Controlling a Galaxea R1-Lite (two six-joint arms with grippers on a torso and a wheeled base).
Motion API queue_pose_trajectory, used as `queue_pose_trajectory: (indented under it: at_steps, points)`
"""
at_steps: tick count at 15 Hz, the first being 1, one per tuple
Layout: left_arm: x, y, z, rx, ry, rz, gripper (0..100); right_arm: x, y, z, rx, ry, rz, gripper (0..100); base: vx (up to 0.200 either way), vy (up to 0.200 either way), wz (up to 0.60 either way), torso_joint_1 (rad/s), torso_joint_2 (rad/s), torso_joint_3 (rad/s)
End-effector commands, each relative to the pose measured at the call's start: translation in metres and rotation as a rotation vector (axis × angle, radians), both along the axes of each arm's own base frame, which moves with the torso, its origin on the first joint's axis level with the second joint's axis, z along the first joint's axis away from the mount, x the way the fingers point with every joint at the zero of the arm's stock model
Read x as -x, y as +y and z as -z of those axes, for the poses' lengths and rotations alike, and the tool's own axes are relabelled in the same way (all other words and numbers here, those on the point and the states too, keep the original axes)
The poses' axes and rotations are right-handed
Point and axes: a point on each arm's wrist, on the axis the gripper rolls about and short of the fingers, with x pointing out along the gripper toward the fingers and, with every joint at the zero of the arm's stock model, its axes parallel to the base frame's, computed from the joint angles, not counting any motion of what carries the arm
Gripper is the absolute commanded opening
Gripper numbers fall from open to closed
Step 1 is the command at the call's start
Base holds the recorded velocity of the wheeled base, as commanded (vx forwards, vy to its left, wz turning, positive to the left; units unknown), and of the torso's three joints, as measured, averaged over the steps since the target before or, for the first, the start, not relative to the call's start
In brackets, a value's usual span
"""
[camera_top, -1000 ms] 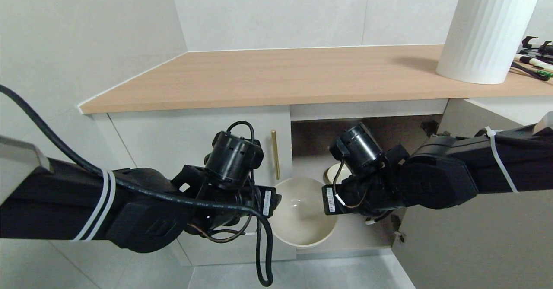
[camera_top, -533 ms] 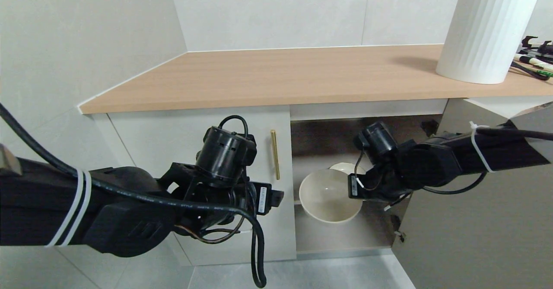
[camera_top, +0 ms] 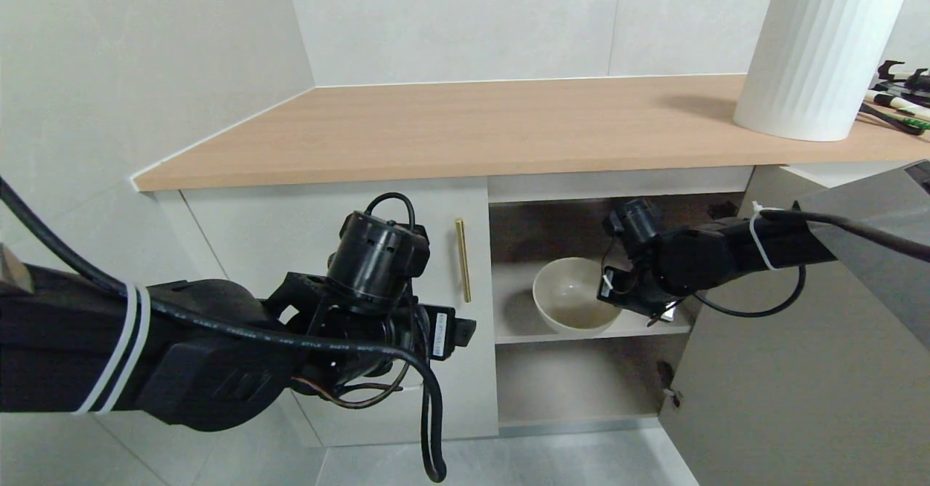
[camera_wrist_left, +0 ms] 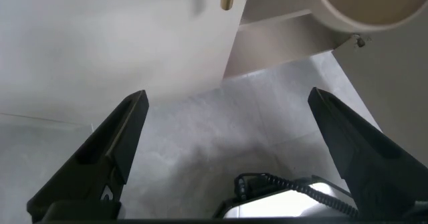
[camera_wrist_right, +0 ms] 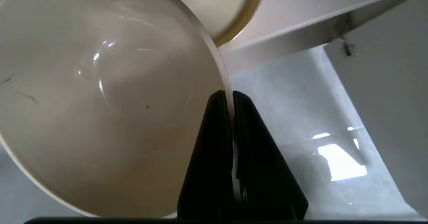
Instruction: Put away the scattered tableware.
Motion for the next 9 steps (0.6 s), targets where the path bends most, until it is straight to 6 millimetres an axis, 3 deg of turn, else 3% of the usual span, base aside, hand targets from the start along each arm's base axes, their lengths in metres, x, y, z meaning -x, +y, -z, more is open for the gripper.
queue_pose_trajectory:
  at_steps: [1, 9]
  points:
    - [-0.0002, -0.0001, -0.0002, 0.002, -0.001, -0.001, 100, -0.0052, 0.0002, 0.0103, 0.004, 0.011, 0.022, 0, 0.0, 0.0, 0.0, 0.0, 0.0, 0.0]
    - [-0.0014, -0.0004, -0.0012, 0.024, 0.001, -0.018, 100, -0.0119, 0.0011, 0.0105, -0.012, -0.057, 0.054, 0, 0.0, 0.0, 0.0, 0.0, 0.0, 0.0]
